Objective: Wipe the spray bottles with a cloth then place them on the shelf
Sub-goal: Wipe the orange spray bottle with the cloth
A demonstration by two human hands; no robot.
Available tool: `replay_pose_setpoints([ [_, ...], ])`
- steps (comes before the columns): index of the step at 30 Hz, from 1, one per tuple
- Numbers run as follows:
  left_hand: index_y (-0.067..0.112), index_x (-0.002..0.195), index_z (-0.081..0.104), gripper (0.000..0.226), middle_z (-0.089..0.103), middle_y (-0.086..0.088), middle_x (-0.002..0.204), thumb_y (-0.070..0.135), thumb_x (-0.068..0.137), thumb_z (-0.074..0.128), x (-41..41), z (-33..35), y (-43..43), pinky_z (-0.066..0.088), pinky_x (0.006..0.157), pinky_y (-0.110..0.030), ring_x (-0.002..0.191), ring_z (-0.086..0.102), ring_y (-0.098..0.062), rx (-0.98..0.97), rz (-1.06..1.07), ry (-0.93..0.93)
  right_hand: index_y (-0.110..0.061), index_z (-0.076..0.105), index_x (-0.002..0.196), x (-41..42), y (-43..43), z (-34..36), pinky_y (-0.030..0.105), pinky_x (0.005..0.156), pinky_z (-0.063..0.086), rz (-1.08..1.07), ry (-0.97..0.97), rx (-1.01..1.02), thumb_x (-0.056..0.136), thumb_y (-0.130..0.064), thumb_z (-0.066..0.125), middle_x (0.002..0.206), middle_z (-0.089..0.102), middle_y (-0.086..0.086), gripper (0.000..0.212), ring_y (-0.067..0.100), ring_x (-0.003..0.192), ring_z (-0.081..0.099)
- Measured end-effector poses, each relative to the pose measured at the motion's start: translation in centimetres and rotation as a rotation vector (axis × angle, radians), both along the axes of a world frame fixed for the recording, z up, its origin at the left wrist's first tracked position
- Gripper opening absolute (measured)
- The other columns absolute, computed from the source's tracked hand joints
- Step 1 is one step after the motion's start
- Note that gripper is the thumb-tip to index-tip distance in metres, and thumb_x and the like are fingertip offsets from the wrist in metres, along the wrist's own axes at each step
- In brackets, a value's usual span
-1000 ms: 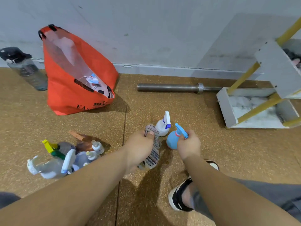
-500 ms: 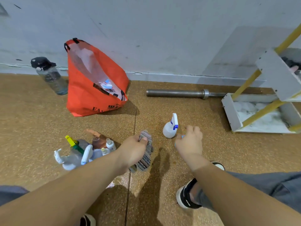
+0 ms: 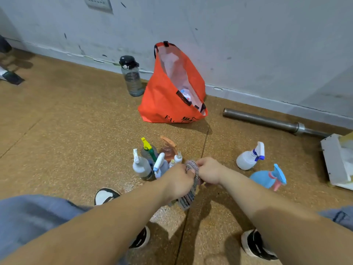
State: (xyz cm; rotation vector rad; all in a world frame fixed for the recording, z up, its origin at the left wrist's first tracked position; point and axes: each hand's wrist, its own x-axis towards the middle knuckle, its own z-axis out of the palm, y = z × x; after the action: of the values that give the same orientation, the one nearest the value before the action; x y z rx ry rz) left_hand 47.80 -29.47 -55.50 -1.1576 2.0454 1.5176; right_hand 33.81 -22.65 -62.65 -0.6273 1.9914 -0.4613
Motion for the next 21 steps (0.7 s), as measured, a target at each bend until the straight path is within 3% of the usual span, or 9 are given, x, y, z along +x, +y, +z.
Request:
replay_pose_setpoints([
  [3, 0.012, 0.1, 0.05, 0.028, 0.045, -0.003, 0.076, 0.032, 0.113, 0.034, 1.1, -1.4, -2.7, 0.035, 0.057, -0.028, 0.064, 0.04, -0.013, -0.073, -0.018, -0.088, -0.016, 0.066, 0.086, -0.1, -2.2, -0.7, 0.024, 0.049, 0.039, 0.071, 0.029, 0.054, 0.099, -0.011, 0.053, 0.076, 0.062, 0.005, 0.019, 0.017, 0.058, 0.052],
  [7, 0.011, 0.097, 0.056, 0.024, 0.058, -0.006, 0.089, 0.031, 0.106, 0.046, 2.2, -3.9, -6.3, 0.046, 0.075, -0.033, 0.062, 0.046, -0.011, -0.235, 0.031, -0.171, -0.012, 0.072, 0.091, -1.1, -6.0, -2.0, 0.026, 0.056, 0.043, 0.032, 0.067, -0.005, 0.102, -0.024, 0.059, 0.075, 0.066, 0.004, 0.021, 0.016, 0.06, 0.055],
  [11, 0.005, 0.1, 0.06, 0.024, 0.064, -0.017, 0.098, 0.022, 0.107, 0.045, 2.1, -4.1, -8.3, 0.045, 0.068, -0.035, 0.088, 0.059, -0.03, -0.19, -0.016, -0.237, -0.016, 0.071, 0.098, -1.0, -8.9, -3.5, 0.029, 0.068, 0.048, -0.074, 0.035, -0.139, 0.098, -0.032, 0.067, 0.087, 0.07, 0.003, 0.017, 0.021, 0.078, 0.063],
  [14, 0.006, 0.092, 0.058, 0.026, 0.069, -0.027, 0.109, 0.022, 0.108, 0.044, 1.4, -3.8, -9.0, 0.041, 0.068, -0.033, 0.083, 0.055, -0.03, -0.206, -0.01, -0.225, -0.02, 0.06, 0.119, -0.9, -10.1, -5.0, 0.031, 0.077, 0.047, -0.148, 0.073, -0.171, 0.093, -0.039, 0.073, 0.107, 0.064, 0.0, 0.035, 0.021, 0.096, 0.062],
  [17, 0.006, 0.095, 0.059, 0.028, 0.068, -0.022, 0.099, 0.025, 0.108, 0.043, 0.9, -3.9, -9.5, 0.039, 0.067, -0.032, 0.078, 0.052, -0.025, -0.231, 0.014, -0.211, -0.012, 0.055, 0.139, -0.8, -11.2, -7.1, 0.036, 0.093, 0.051, -0.17, 0.115, -0.143, 0.092, -0.042, 0.074, 0.121, 0.066, 0.005, 0.059, 0.027, 0.109, 0.063],
  [19, 0.007, 0.096, 0.059, 0.028, 0.061, -0.013, 0.083, 0.025, 0.109, 0.043, 0.8, -4.2, -9.7, 0.037, 0.06, -0.033, 0.069, 0.049, -0.02, -0.231, 0.023, -0.186, -0.014, 0.059, 0.136, -0.7, -11.7, -8.3, 0.041, 0.093, 0.056, -0.137, 0.181, -0.124, 0.093, -0.042, 0.072, 0.118, 0.069, 0.006, 0.052, 0.028, 0.107, 0.066],
  [21, 0.009, 0.094, 0.055, 0.025, 0.053, -0.004, 0.075, 0.025, 0.11, 0.042, 0.7, -4.1, -9.9, 0.034, 0.054, -0.027, 0.065, 0.045, -0.015, -0.261, 0.0, -0.177, -0.018, 0.064, 0.128, -0.7, -12.0, -8.8, 0.037, 0.083, 0.055, -0.134, 0.203, -0.139, 0.095, -0.039, 0.07, 0.107, 0.068, 0.001, 0.039, 0.025, 0.098, 0.065],
])
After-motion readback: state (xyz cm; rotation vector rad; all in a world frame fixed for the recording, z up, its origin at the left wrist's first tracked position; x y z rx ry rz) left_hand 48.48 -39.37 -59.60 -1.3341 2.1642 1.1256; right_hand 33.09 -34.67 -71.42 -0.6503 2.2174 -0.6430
